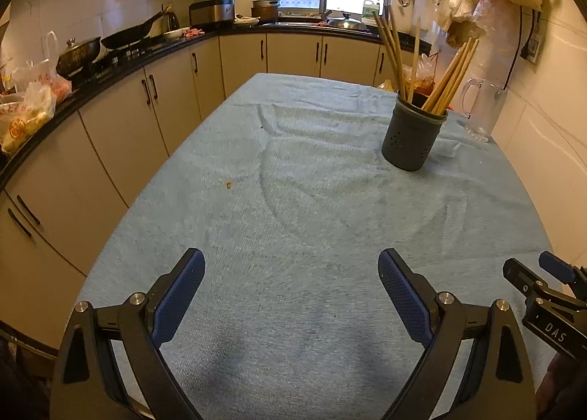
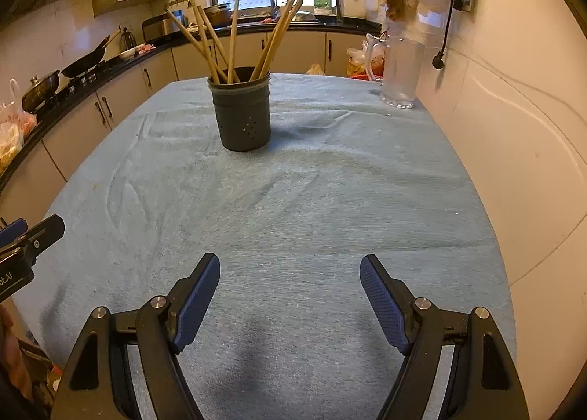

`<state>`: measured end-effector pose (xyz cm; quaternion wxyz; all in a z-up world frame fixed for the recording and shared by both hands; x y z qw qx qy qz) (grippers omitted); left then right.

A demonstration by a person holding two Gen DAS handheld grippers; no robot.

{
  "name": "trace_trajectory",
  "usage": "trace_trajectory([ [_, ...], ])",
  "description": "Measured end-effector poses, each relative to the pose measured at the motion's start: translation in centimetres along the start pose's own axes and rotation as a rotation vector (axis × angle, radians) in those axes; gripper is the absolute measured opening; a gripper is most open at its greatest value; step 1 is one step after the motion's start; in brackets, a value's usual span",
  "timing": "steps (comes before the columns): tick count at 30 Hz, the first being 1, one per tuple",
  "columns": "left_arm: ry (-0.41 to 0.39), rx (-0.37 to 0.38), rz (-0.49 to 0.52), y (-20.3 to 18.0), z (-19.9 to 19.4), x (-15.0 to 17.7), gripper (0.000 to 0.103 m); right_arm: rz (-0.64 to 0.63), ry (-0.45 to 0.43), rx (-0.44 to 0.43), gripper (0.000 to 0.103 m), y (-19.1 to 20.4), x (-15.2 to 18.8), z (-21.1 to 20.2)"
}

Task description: Organize utensils

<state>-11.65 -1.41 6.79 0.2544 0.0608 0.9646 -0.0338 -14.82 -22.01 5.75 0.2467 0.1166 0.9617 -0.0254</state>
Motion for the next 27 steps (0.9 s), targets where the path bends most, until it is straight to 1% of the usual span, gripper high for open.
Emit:
trace_trajectory([
  [12, 0.022, 0.009, -0.011, 0.35, 0.84, 0.03, 0.095, -0.019, 0.020, 0.003, 0.083, 0.68, -0.08, 0.61],
  [27, 0.004, 0.003, -0.001, -0.08, 0.43, 0.40, 0.095, -0.013, 0.014, -0.003, 0.083, 0.67, 0.15, 0.76],
])
Point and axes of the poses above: each gripper's, at about its wrist camera, not at the fingertips, and z roughly the way its jaws point, y to its left, x to its underside, the point moved 2 cm from there along z, roughly the way its jaws point, and after that the axes turned 14 degrees about y, right-handed, at the moved point
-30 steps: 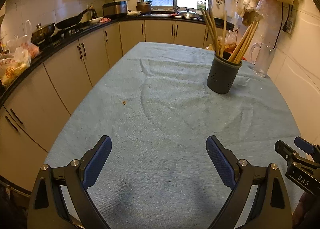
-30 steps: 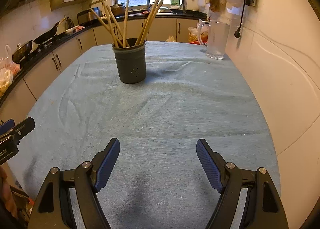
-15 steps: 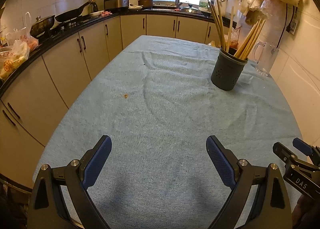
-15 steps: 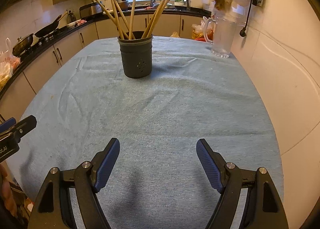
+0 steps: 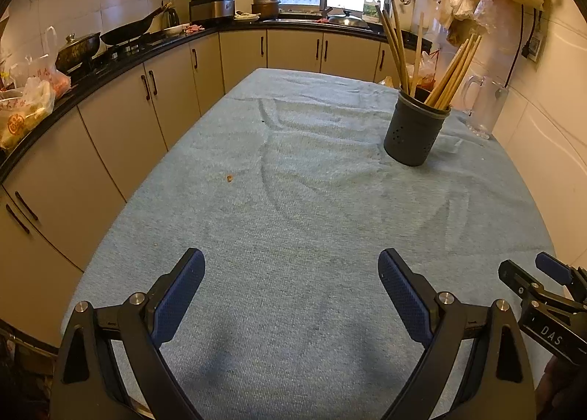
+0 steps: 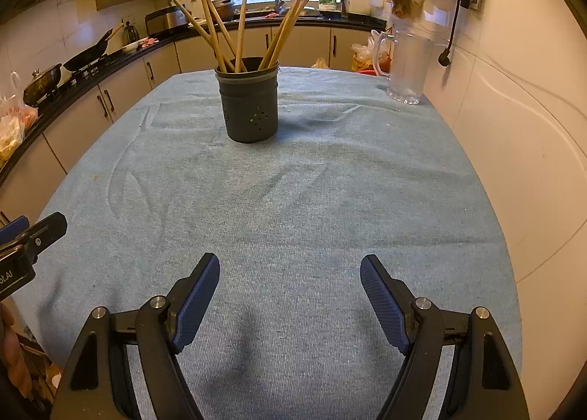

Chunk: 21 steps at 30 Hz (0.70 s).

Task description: Organize utensils

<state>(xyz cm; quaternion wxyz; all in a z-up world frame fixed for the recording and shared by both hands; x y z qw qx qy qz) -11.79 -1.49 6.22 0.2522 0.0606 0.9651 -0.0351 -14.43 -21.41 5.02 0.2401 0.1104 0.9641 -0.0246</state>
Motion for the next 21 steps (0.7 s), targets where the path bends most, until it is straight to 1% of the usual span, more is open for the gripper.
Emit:
trace_trajectory([
  [10, -0.035, -0.016, 0.013, -0.3, -1.4, 0.4, 0.095, 0.004, -0.020, -0.006, 0.083, -0.4, 0.5, -0.9],
  [16, -0.116, -0.075, 0.009, -0.3, -3.4, 0.8, 0.095, 0.012, -0.044, -0.011, 0.083, -0.5, 1.0, -1.9],
  [21, -0.187, -0.095, 0.001, -0.1, -5.3, 1.1, 0.095, 0.023, -0.088, -0.024, 0.083, -0.9, 1.3, -3.2],
])
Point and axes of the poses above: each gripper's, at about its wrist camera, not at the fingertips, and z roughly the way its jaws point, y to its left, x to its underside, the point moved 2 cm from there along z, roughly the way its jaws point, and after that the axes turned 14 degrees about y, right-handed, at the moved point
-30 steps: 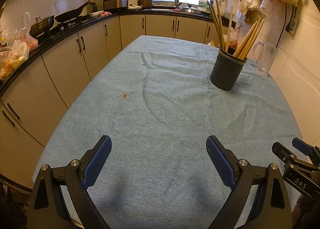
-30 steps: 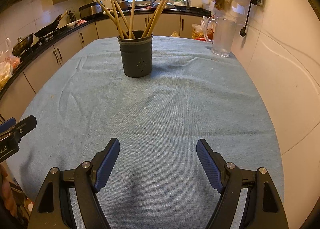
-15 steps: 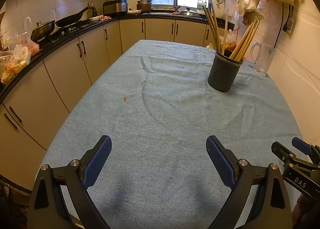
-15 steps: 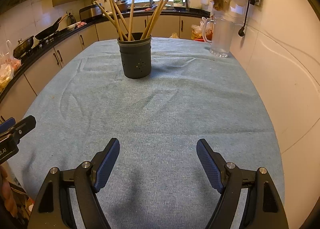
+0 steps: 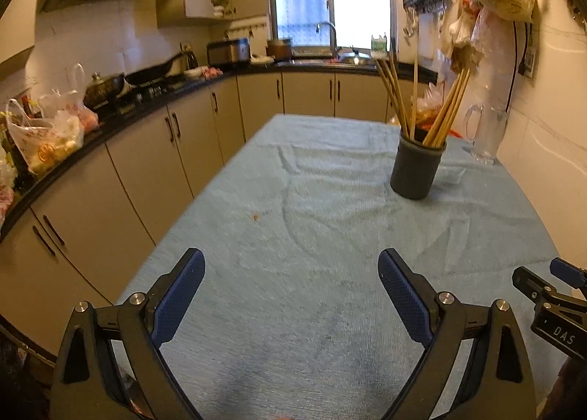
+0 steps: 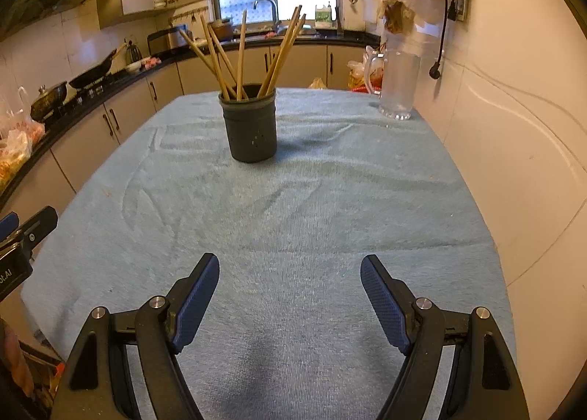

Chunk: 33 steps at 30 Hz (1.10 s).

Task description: Organize utensils

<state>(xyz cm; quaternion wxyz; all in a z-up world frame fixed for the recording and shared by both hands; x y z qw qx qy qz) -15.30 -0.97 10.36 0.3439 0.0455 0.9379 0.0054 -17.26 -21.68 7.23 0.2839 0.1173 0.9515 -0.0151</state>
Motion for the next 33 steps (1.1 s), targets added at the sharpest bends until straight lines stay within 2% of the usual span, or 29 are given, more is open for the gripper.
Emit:
trace_trajectory([
  [7, -0.074, -0.006, -0.017, 0.3, -2.4, 0.1, 0.095, 0.034, -0.098, -0.026, 0.086, -0.7, 0.3, -2.7],
  [14, -0.091, -0.017, -0.003, 0.0, -3.5, 0.5, 0.098, 0.060, -0.142, -0.037, 0.087, -1.2, 0.7, -4.3],
  [20, -0.073, -0.008, 0.028, -0.7, -3.5, 0.9, 0.098, 0.060, -0.150, -0.039, 0.087, -1.4, 1.1, -4.7],
  [33, 0.013, 0.074, 0.094, -3.0, -1.8, 2.3, 0.098, 0.080, -0.158, -0.006, 0.088, -2.4, 1.2, -4.6],
])
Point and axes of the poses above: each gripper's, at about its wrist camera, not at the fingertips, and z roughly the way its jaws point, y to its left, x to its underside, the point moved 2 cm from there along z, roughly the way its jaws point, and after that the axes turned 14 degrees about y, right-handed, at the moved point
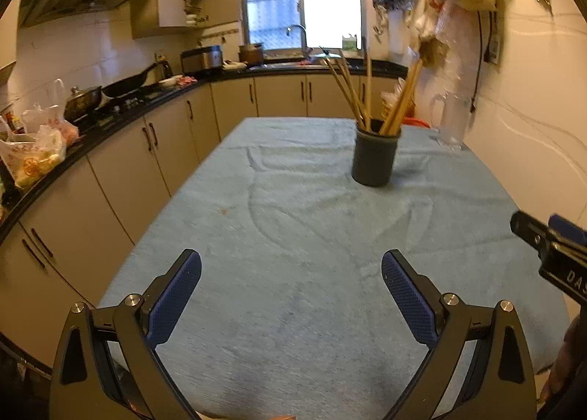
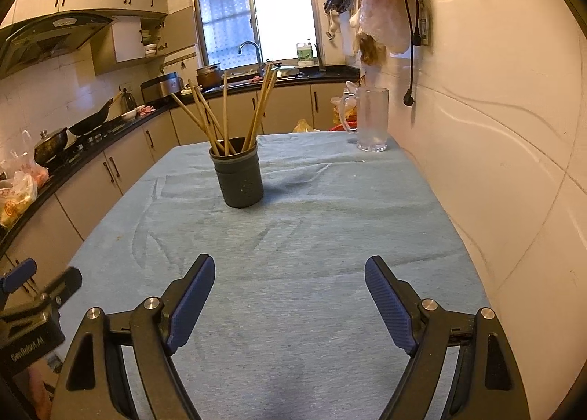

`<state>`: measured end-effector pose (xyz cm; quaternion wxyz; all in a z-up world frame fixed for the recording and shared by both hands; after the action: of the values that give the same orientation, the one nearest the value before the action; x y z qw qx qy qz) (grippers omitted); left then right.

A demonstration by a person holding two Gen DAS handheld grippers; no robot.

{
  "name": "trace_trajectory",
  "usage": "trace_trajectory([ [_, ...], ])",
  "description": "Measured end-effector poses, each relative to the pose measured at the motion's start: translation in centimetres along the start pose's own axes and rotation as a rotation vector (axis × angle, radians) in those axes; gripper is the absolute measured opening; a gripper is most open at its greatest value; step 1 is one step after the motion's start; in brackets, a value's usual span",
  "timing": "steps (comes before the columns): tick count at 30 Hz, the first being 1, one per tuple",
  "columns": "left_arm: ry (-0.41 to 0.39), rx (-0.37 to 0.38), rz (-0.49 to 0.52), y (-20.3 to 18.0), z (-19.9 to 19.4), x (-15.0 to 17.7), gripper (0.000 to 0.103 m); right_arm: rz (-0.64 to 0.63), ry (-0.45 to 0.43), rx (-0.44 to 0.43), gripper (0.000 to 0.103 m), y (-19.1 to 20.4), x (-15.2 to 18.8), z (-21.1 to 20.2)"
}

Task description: Organize utensils

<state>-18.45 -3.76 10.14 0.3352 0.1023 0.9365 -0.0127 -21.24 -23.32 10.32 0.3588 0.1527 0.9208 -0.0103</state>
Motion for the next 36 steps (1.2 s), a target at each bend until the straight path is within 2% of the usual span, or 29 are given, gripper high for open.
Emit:
trace_trajectory([
  [9, 0.044, 0.025, 0.028, -1.0, 1.6, 0.5, 0.098, -0.011, 0.010, 0.043, 0.088, -0.3, -0.3, 1.1],
  [36, 0.139, 0.030, 0.002, -0.3, 5.7, -0.2, 0.098, -0.043, 0.092, 0.062, 0.088, 0.5, -0.8, 5.1],
])
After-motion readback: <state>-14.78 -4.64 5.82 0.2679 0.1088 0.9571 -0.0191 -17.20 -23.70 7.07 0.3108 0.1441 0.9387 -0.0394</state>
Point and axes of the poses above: each gripper's, at about its wrist camera, not at the fingertips, and z roughly the way its jaws point, y to its left, x to its underside, the point moved 2 cm from there along z, roughly the way its jaws point, and after that the axes turned 14 degrees about y, right-handed, at the moved point
